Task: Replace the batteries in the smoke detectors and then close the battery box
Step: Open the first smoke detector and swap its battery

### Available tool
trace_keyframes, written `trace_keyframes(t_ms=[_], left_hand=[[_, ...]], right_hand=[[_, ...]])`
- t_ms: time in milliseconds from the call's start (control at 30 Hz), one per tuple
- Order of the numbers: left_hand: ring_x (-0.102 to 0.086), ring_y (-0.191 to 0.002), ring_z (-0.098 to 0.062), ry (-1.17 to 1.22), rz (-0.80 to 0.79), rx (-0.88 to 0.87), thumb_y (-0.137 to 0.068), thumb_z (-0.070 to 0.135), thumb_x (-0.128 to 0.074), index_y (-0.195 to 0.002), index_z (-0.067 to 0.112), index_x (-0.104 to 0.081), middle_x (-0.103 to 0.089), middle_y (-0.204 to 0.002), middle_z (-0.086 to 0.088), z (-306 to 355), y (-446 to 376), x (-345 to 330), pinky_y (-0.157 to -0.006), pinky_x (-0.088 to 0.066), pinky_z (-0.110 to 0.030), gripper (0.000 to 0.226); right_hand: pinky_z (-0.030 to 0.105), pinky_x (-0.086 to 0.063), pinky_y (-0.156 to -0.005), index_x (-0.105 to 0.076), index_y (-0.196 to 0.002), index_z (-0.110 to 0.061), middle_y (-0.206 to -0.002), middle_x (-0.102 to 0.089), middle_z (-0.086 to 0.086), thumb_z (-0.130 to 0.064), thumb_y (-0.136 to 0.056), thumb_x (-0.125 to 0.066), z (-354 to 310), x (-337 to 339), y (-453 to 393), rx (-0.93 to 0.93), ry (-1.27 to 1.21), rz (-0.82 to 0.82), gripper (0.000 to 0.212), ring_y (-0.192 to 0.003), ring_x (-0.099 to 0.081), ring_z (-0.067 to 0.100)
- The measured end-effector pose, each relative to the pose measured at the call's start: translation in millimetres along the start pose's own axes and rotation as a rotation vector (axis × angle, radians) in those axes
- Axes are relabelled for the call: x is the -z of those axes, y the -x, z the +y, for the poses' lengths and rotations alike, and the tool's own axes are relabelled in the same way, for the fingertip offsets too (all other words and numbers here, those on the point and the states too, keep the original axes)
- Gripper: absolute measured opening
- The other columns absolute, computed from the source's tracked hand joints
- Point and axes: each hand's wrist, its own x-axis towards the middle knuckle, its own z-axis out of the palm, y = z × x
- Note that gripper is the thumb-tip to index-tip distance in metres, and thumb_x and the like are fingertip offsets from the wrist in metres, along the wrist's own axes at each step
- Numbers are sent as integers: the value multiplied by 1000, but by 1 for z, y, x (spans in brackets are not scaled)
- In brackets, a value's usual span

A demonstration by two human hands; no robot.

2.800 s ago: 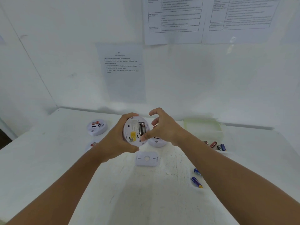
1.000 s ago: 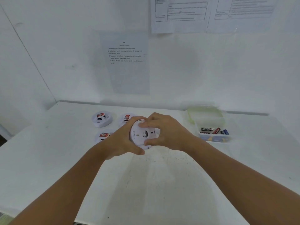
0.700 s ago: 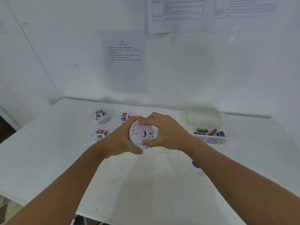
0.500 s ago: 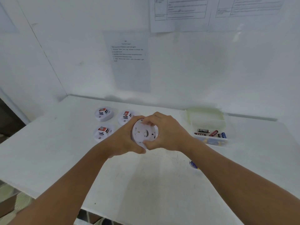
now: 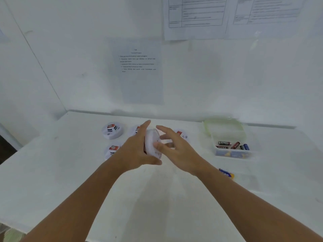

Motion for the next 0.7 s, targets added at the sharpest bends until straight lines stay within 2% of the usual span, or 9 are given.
trace_keyframes(t_ms=[67,133,233,300,367,434,500,600,700], left_hand=[[-64,-121,-17,-34,30,-34,-56,55,-96,-158,46,-12,-49,-149,16,-9,-3,2,-94,-59,-32,133],[-63,-120,-16,-72,35,-69,-55,61,-93,-158,41,-20,-50,-148,12,-20,-4,5,-98,-58,-38,128],[-63,-105,-12,-89,-3,-107,-68,46,-92,-158,36,-26,-51,-143,10,-34,-1,14,-88,-54,-21,111],[-62,-104,-11,34,8,-110,-83,31,-84,-153,37,-36,-54,-135,12,-43,1,20,-84,-53,-18,85],[-61,-112,-14,205,29,-56,-98,22,-67,-148,40,-44,-55,-132,10,-50,0,22,-88,-50,-19,58],[-63,-115,-13,389,-1,53,-105,21,-53,-146,40,-48,-59,-133,7,-52,-3,20,-96,-51,-24,46],[-70,-111,-19,583,-98,128,-107,21,-52,-143,41,-51,-68,-128,6,-52,-5,14,-100,-55,-34,40],[-73,-109,-25,702,-153,135,-104,15,-58,-142,40,-52,-75,-118,-2,-55,-9,4,-98,-59,-41,45],[-73,-107,-23,705,-122,116,-104,12,-59,-145,34,-55,-72,-117,-9,-60,-12,-4,-94,-60,-39,47]], right_hand=[[17,-55,-88,-38,-151,-49,-126,-56,-31,-47,-99,-61,0,-19,-1,-64,-136,-1,56,-111,-65,1],[33,-56,-99,-40,-148,-55,-133,-59,-28,-44,-101,-60,4,-34,-5,-116,-262,73,52,-115,-67,4],[44,-57,-100,-49,-145,-49,-136,-64,-9,-26,-106,-55,10,-45,-10,-227,-502,199,46,-114,-70,12],[43,-57,-98,-52,-144,-43,-134,-67,-5,-21,-106,-53,13,-48,-10,-270,-619,245,44,-115,-70,16],[41,-59,-92,-54,-143,-39,-132,-69,-4,-16,-106,-51,17,-51,-8,-286,-722,272,43,-115,-70,18],[39,-60,-87,-56,-141,-37,-131,-70,-1,-13,-106,-51,19,-52,-5,-298,-797,291,43,-115,-70,20],[39,-61,-85,-56,-142,-35,-131,-70,2,-12,-106,-50,20,-55,-2,-301,-849,308,43,-115,-70,23],[40,-57,-96,-52,-145,-37,-133,-69,-1,-15,-106,-52,26,-53,3,-305,-793,298,45,-120,-68,20],[39,-47,-112,-37,-154,-43,-142,-61,-11,-28,-99,-67,34,-42,10,-314,-353,228,65,-125,-61,7]])
